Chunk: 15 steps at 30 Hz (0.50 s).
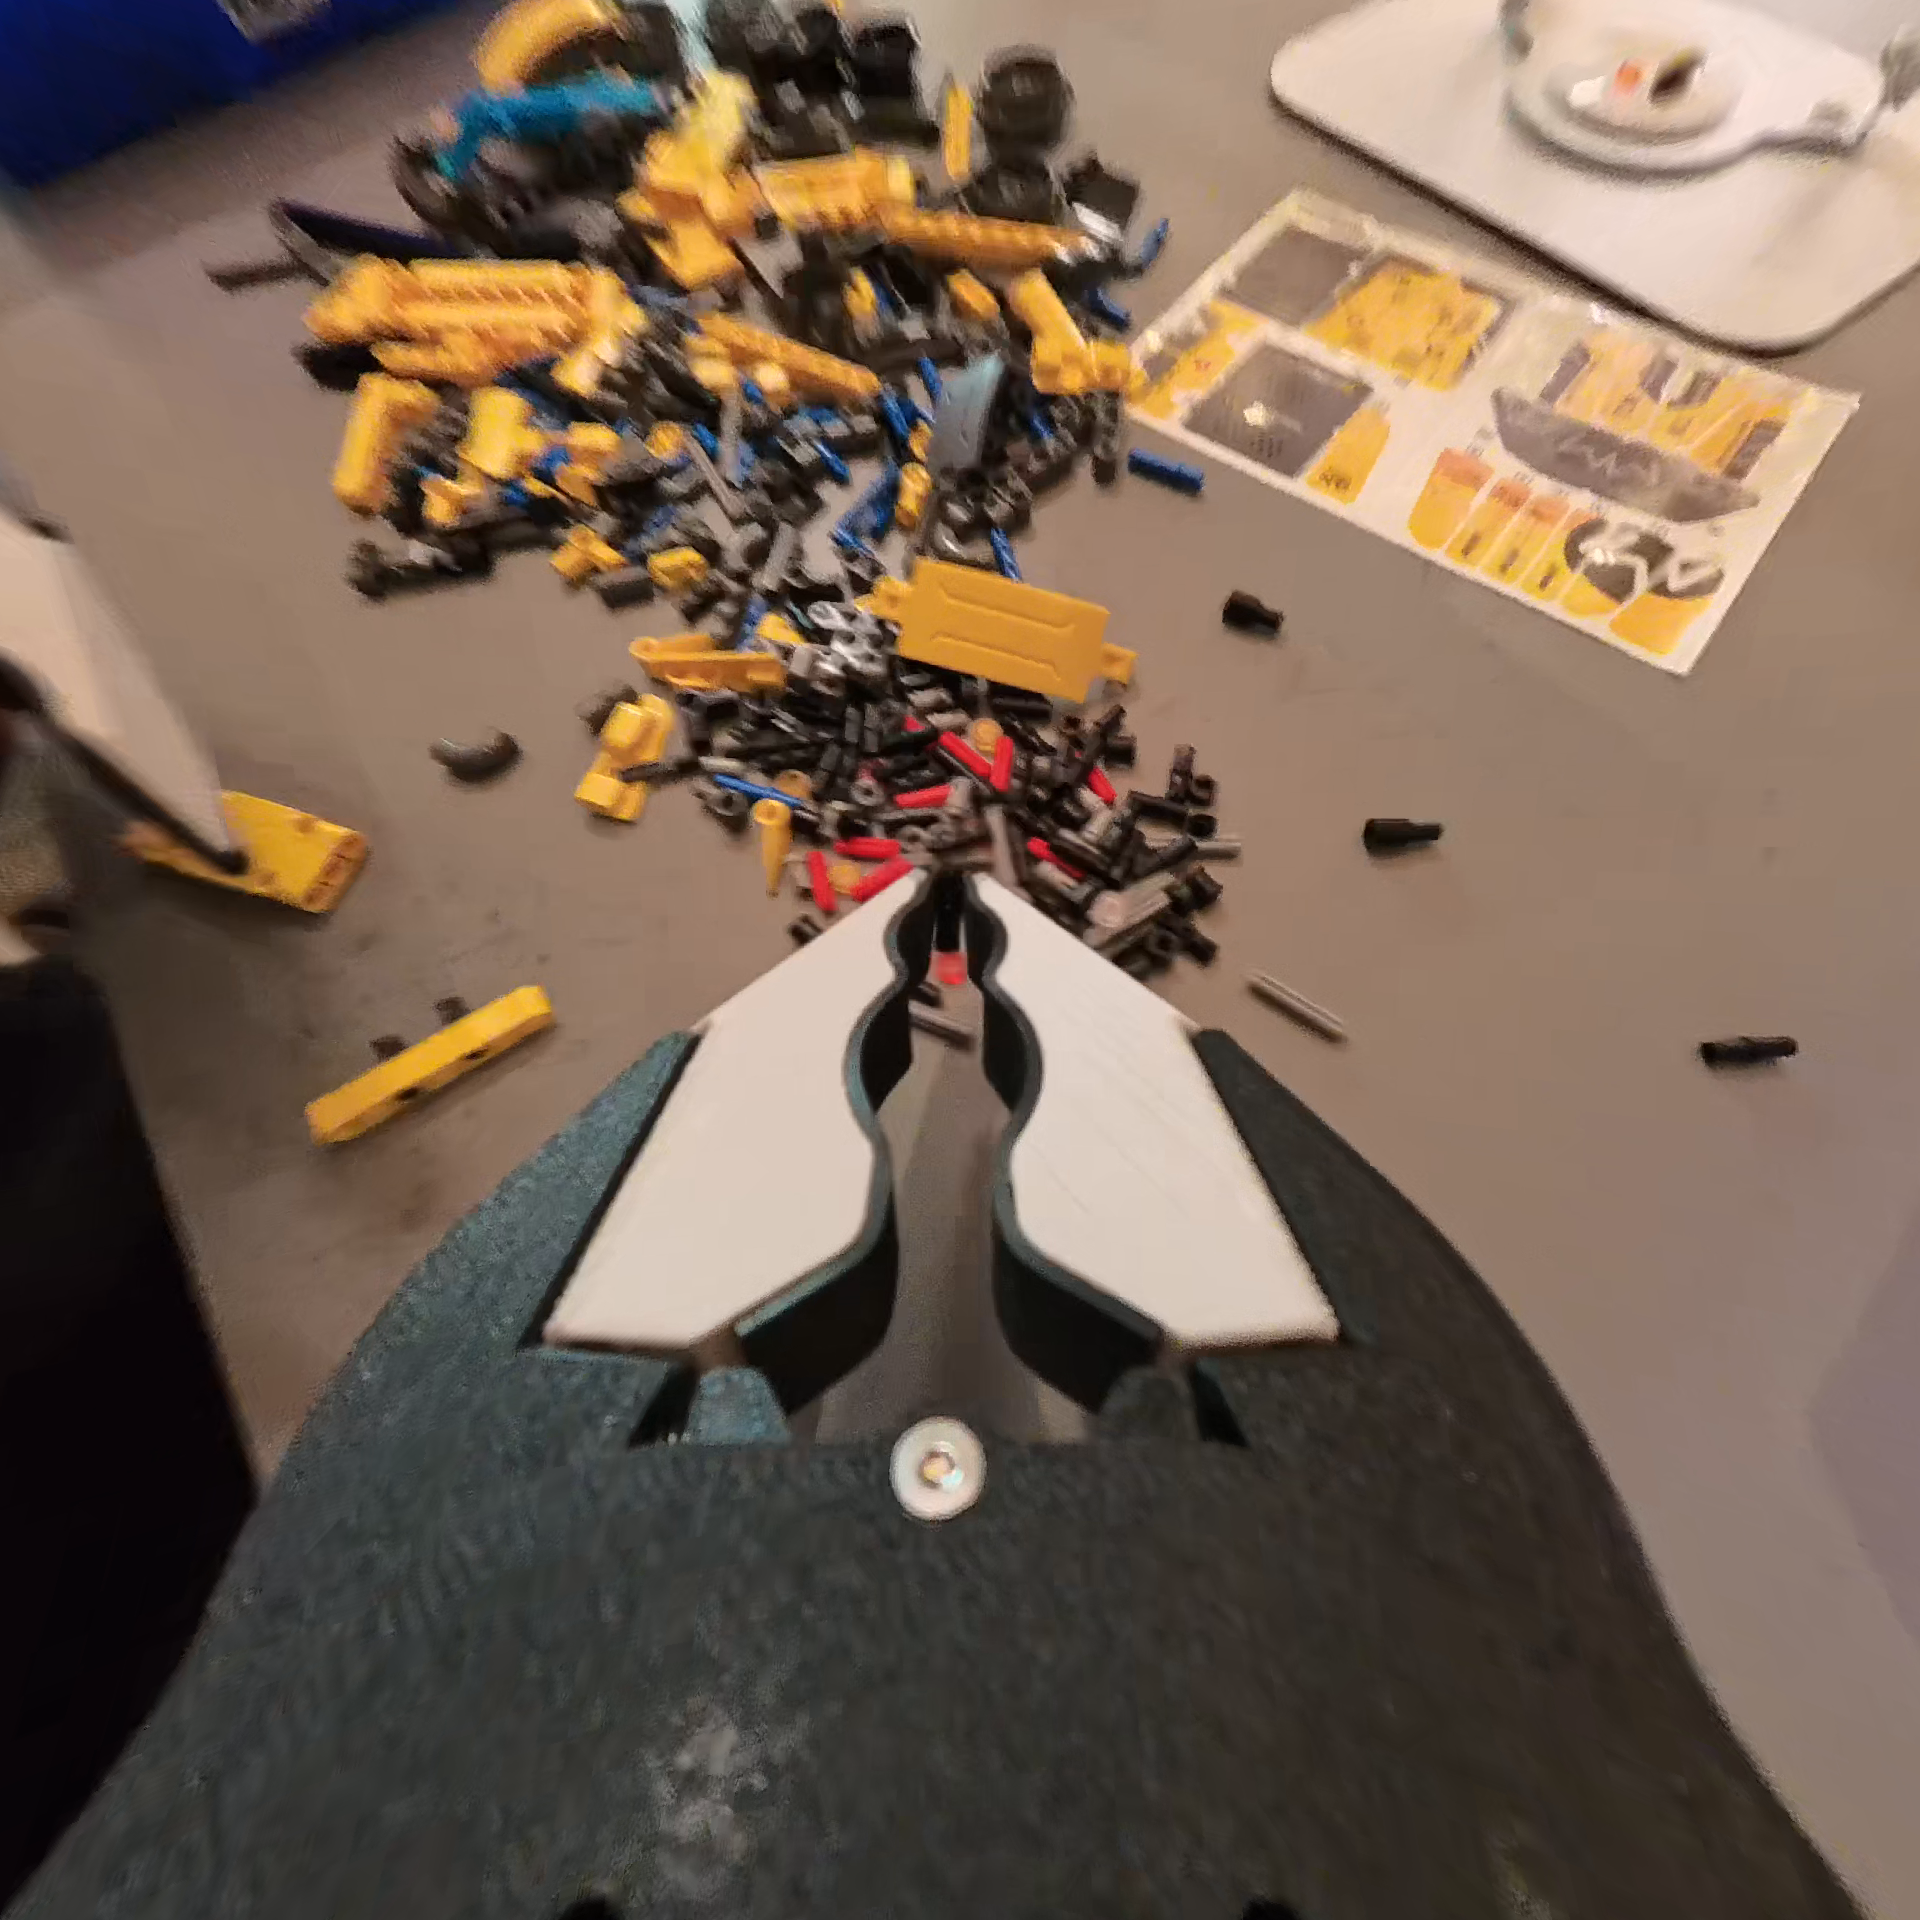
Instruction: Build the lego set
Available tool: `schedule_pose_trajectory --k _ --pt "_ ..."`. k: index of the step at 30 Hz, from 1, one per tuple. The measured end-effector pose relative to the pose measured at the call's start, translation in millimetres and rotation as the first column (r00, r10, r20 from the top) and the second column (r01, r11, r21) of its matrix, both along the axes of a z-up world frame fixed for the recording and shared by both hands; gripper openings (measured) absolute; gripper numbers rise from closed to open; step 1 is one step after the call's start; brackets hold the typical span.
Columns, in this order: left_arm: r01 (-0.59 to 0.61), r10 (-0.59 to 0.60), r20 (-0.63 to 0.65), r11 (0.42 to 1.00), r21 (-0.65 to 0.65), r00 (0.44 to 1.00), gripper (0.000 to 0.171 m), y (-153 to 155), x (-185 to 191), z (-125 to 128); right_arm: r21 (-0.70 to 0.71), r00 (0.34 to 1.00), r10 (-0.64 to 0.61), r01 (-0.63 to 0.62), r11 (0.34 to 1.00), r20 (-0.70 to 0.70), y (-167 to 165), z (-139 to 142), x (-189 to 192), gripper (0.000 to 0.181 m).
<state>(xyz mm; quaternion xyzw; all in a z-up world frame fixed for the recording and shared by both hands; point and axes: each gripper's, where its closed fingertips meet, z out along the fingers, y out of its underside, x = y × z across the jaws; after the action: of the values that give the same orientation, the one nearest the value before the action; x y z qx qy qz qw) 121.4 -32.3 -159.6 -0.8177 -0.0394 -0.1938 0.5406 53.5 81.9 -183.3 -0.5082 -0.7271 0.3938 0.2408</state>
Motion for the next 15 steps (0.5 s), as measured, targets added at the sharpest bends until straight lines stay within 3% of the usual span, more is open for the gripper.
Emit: schedule_pose_trajectory --k 2,8,15 --pt "-0.036 0.036 0.032 0.999 0.007 0.999 0.025 1 -4 2 -0.035 0.994 0.063 -0.066 0.997 -0.088 -18 15 12 0.005" --pt "-0.053 0.041 0.26 0.998 0.041 0.965 0.025 9 5 10 0.096 0.932 0.233 -0.215 0.972 -0.276 -78 27 60 0.005" --pt "0.027 -0.071 0.559 0.996 0.086 0.826 0.022 13 26 18 0.183 0.898 0.234 -0.177 0.967 -0.372 -105 33 82 0.005"
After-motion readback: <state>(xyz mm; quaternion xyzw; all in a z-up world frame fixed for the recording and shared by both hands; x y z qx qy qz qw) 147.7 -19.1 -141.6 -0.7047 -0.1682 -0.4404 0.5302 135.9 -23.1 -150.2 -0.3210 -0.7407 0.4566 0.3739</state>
